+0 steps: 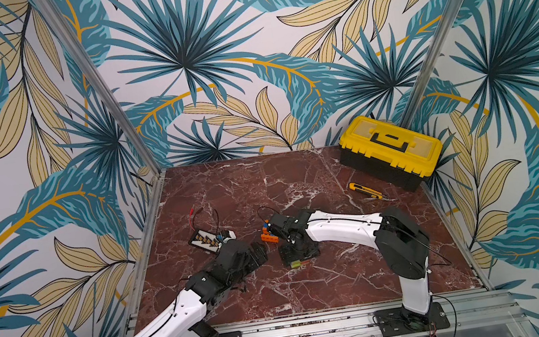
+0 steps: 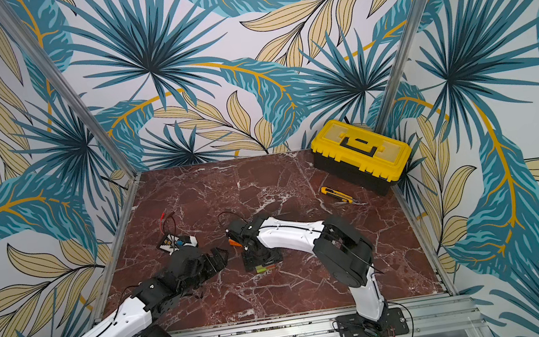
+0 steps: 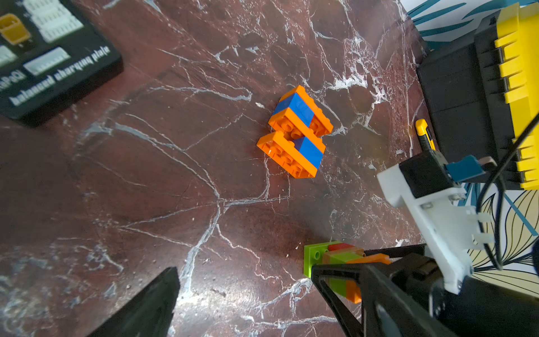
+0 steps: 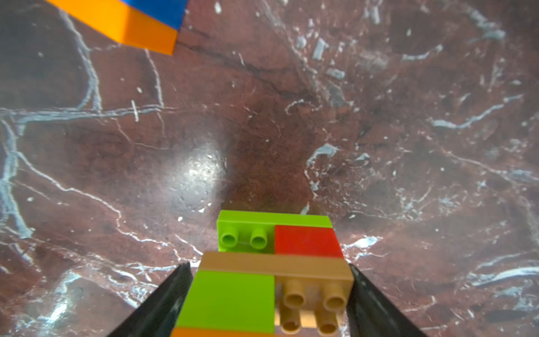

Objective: Assemble the number 5 with lego
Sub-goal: Assemble the lego brick with the lego brick, then pick up the lego brick from the center of the board.

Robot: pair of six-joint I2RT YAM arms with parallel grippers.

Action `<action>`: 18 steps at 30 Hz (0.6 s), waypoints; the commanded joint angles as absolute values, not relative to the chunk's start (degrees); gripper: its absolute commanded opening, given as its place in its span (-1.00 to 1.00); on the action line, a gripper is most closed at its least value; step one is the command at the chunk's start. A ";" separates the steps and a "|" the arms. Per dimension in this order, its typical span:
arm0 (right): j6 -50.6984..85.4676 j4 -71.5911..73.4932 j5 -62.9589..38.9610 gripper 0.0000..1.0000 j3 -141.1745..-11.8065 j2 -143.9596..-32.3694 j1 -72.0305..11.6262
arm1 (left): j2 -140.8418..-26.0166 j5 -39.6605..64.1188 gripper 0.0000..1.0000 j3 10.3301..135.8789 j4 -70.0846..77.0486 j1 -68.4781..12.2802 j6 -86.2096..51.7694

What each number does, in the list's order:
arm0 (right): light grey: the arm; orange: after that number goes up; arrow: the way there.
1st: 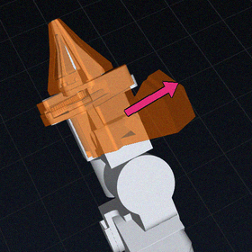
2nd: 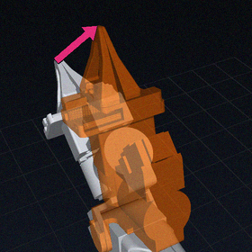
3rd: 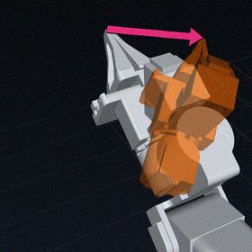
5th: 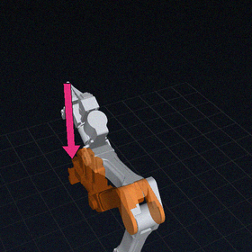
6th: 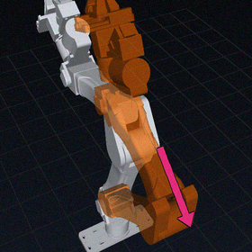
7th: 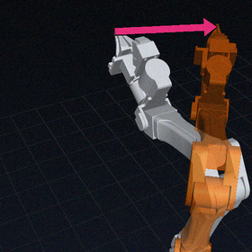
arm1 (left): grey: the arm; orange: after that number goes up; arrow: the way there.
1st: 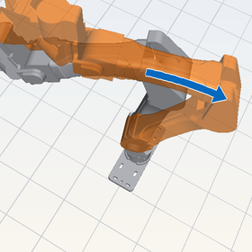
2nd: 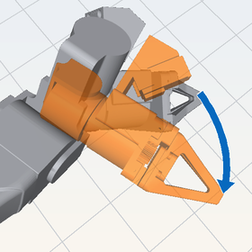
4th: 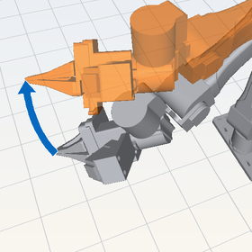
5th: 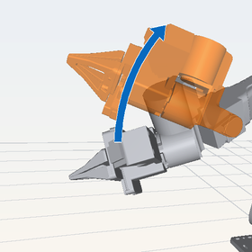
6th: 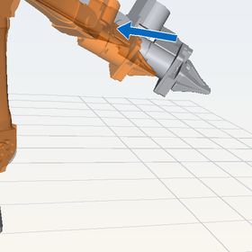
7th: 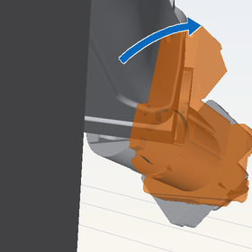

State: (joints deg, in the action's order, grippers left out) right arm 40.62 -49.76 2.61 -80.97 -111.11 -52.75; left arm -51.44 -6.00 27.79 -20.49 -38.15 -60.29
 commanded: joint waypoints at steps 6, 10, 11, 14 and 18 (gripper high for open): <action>34.69 -45.92 6.06 0.99 -74.97 -97.55 -51.81 | -49.01 -5.85 0.99 29.21 -21.84 -37.79 -58.15; 27.02 -37.33 3.65 0.99 -68.12 -90.24 -49.35 | -48.10 -4.73 0.99 28.15 -19.72 -37.79 -57.32; 24.70 -34.81 1.43 0.98 -66.14 -88.73 -48.39 | -48.00 -4.17 0.99 27.91 -19.03 -37.80 -56.99; 16.99 -26.57 -4.23 0.98 -59.87 -84.55 -43.81 | -48.34 -1.33 0.99 27.95 -17.78 -37.80 -55.65; 0.62 -20.95 -8.21 0.86 -54.33 -80.06 -42.30 | -49.57 2.07 0.99 27.54 -16.45 -37.92 -54.89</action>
State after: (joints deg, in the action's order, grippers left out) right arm 15.44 -28.10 -3.49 -56.88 -82.43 -42.17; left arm -49.01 -1.26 27.77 -18.83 -38.13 -56.73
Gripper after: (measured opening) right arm 0.941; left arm 0.997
